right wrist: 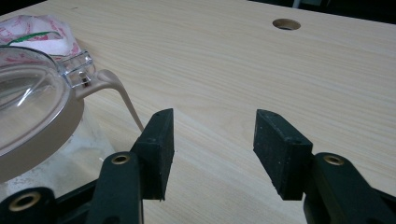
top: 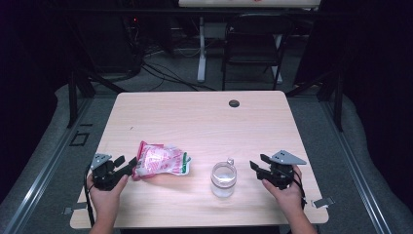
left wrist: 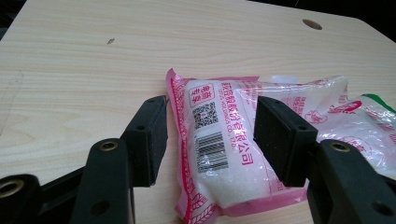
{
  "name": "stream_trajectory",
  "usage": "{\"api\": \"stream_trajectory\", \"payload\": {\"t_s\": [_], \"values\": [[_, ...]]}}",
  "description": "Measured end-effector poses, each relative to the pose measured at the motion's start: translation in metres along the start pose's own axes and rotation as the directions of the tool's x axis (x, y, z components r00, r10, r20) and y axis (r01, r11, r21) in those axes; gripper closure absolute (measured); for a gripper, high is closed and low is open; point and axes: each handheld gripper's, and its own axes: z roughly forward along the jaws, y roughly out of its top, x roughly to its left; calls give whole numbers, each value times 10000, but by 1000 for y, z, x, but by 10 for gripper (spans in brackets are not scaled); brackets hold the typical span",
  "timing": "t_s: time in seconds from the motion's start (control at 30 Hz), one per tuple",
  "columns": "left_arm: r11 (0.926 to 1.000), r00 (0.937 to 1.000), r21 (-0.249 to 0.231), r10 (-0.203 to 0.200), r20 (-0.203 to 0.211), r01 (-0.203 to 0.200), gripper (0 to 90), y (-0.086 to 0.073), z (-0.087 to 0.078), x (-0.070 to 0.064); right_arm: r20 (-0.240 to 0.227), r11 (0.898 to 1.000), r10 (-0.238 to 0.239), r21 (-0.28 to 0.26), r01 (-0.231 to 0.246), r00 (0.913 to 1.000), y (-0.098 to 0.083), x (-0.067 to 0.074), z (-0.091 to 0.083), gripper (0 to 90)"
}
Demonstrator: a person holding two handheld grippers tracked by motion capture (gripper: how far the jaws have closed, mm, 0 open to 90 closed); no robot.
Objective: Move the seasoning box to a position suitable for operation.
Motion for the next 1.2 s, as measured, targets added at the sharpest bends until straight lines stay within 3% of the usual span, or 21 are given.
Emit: {"api": "stream_trajectory", "payload": {"t_s": [0.17, 0.37, 0.6, 0.67, 0.77, 0.93, 1.07, 1.1, 1.2], "values": [[10000, 10000, -54, 71, 42, -71, 453, 1, 1, -2, 176, 10000, -58, -12, 59, 9998, -1, 1, -1, 478], [9998, 9998, -28, 177, 63, -177, 460, 1, 1, -3, 58, 9999, -68, 95, 68, 10000, -1, 1, -1, 493], [9998, 9997, -43, 202, 101, -202, 469, 0, -1, -3, -631, 9996, -283, 21, 285, 9976, 1, 7, 2, 567], [9997, 9996, -8, 237, 125, -237, 470, 0, -1, -5, -1059, 9991, -416, 75, 427, 9935, 3, 9, 4, 589], [9995, 9994, -30, 300, 144, -300, 471, -2, -2, -6, -1177, 9967, -718, 297, 757, 9904, 3, 10, 8, 613], [9994, 9994, 49, 353, 74, -353, 471, -3, -5, -5, -1443, 9958, -664, 524, 747, 9873, 3, 10, 16, 647], [9995, 9995, 89, 302, 37, -303, 471, -4, -6, -4, -1810, 9943, -716, 647, 845, 9809, 3, 11, 22, 663], [9997, 9997, 35, 254, 39, -254, 471, -5, -6, -4, -1978, 9902, -964, 801, 1141, 9755, 3, 14, 27, 688], [9997, 9997, 68, 238, 4, -238, 471, -6, -6, -4, -2150, 9856, -1145, 974, 1380, 9699, 3, 17, 35, 716]]}}
